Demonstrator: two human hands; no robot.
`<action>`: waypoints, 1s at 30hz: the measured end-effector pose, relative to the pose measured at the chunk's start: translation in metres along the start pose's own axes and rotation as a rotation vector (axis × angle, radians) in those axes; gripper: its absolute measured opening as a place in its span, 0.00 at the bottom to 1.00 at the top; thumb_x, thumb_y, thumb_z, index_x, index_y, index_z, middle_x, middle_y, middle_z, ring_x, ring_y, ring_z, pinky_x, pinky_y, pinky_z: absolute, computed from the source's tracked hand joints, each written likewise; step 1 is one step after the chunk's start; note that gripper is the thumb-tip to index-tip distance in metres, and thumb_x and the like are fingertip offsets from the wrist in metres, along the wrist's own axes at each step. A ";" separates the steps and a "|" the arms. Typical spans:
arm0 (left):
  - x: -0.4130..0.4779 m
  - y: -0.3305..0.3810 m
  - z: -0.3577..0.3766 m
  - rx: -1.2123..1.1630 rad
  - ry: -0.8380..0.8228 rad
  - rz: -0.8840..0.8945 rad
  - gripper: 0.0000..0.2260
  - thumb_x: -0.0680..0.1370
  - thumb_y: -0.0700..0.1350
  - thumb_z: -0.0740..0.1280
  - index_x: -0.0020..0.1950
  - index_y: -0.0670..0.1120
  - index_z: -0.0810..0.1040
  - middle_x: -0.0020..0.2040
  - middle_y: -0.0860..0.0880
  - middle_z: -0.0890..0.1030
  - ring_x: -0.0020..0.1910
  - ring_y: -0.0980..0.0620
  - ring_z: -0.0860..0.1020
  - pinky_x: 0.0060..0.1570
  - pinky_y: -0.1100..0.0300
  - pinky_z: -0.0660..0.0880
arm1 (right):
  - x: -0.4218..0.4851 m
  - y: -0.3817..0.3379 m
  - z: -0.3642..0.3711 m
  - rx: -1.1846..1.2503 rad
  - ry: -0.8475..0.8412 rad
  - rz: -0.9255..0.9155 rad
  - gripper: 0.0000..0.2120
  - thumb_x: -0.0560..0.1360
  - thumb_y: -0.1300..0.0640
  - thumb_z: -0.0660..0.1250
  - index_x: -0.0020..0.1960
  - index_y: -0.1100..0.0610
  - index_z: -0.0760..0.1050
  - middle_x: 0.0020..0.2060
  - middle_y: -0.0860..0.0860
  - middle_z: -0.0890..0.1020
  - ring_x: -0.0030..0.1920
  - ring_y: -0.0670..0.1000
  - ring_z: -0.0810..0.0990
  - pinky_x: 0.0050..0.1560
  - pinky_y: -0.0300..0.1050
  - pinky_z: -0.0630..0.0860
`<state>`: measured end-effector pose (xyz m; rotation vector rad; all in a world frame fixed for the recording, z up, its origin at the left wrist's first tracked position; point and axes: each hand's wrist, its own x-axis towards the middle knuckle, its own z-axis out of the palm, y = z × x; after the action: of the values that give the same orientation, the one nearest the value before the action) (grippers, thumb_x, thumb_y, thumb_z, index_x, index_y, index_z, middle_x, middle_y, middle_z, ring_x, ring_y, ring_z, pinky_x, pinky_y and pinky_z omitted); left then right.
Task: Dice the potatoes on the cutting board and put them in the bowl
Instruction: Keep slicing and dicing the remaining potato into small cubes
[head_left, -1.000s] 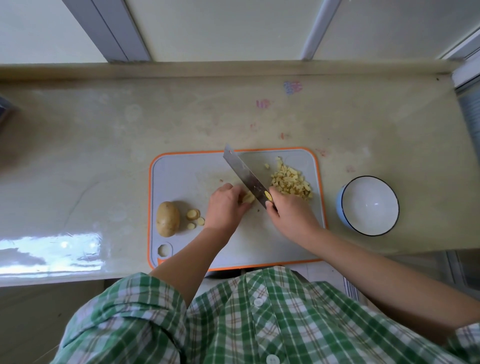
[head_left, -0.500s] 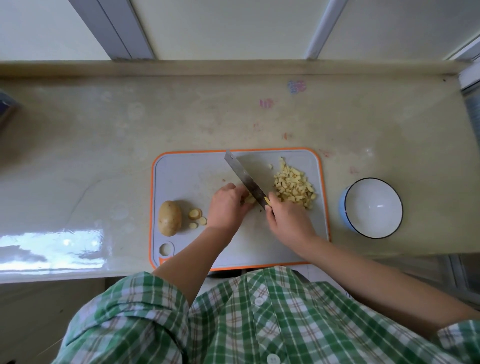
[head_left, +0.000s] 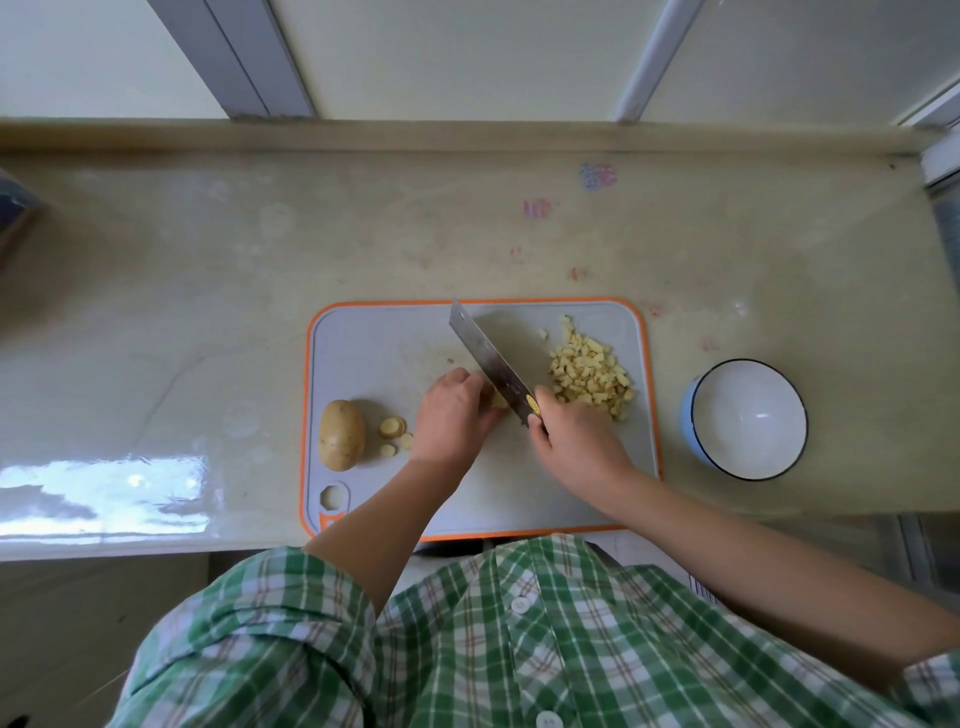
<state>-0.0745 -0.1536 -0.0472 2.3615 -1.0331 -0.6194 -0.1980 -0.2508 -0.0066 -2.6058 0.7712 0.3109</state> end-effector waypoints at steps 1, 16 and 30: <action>0.000 0.001 0.000 -0.003 0.001 -0.002 0.09 0.71 0.45 0.74 0.45 0.41 0.79 0.40 0.43 0.76 0.42 0.42 0.75 0.40 0.54 0.66 | 0.000 -0.001 0.000 -0.011 -0.007 0.005 0.06 0.80 0.57 0.57 0.46 0.54 0.61 0.26 0.48 0.65 0.27 0.56 0.67 0.24 0.45 0.52; 0.000 -0.001 0.001 0.013 0.011 0.010 0.10 0.70 0.46 0.74 0.44 0.42 0.79 0.39 0.43 0.77 0.42 0.41 0.75 0.39 0.53 0.69 | 0.005 0.006 0.009 0.157 0.041 0.056 0.07 0.80 0.56 0.58 0.47 0.59 0.67 0.30 0.58 0.76 0.32 0.62 0.76 0.29 0.49 0.63; -0.005 0.000 0.000 0.020 0.038 -0.051 0.10 0.73 0.50 0.73 0.44 0.44 0.80 0.39 0.45 0.78 0.43 0.44 0.75 0.38 0.51 0.72 | 0.000 -0.007 0.011 0.055 0.022 -0.023 0.05 0.80 0.58 0.56 0.46 0.55 0.62 0.26 0.49 0.66 0.28 0.57 0.68 0.28 0.46 0.59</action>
<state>-0.0774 -0.1492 -0.0461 2.4138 -0.9694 -0.5827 -0.1955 -0.2408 -0.0140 -2.5681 0.7457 0.2515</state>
